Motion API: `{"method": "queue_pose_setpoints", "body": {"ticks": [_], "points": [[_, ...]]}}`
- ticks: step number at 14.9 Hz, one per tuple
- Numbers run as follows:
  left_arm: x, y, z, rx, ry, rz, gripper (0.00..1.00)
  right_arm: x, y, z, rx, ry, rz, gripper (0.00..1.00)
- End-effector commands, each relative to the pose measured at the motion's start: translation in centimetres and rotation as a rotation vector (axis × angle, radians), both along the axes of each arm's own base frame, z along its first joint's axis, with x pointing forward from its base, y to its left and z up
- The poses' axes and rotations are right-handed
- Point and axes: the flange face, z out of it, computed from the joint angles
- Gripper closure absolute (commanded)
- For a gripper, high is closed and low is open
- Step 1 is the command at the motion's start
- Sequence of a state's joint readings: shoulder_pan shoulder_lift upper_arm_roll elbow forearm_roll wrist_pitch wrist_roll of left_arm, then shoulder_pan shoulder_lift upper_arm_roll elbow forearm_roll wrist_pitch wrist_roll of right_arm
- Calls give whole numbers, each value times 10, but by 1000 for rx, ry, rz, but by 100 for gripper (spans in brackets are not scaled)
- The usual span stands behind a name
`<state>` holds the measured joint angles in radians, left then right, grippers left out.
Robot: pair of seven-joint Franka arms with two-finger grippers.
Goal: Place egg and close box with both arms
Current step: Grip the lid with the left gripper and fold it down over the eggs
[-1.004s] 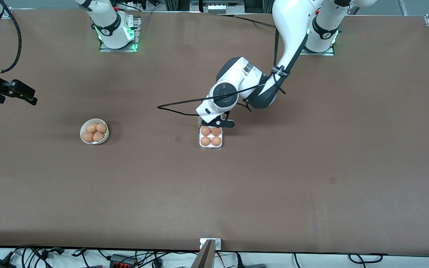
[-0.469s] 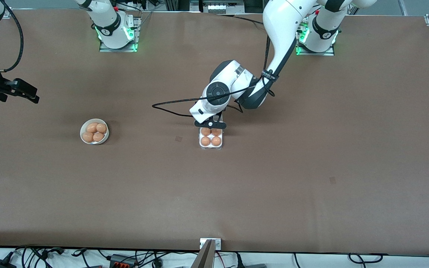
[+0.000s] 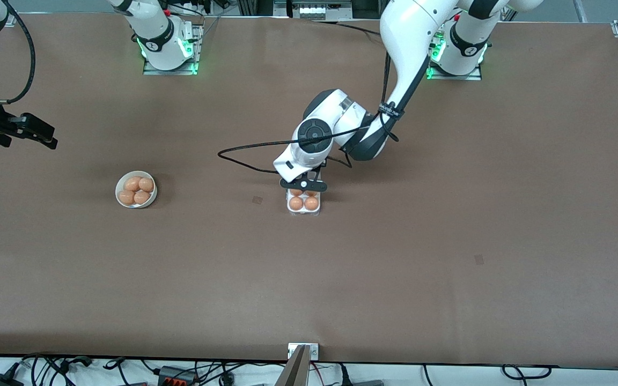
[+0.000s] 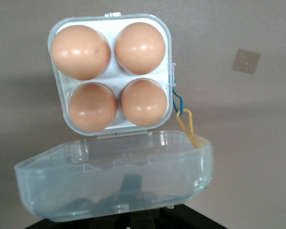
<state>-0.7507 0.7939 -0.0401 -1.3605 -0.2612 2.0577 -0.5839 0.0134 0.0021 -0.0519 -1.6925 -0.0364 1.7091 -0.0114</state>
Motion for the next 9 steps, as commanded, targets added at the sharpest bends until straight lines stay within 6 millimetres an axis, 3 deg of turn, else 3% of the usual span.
{"method": "queue_pose_setpoints", "body": {"ticks": [1,5,9], "points": [[18,-4,-1,-4,-40,-15,100,-5,2,8,9,-13,11,0],[36,-13,12,-47,-146,-12,100,-5,2,8,12,-10,9,0],[36,-15,16,-49,-167,-20,100,-7,5,7,13,4,21,0]]}}
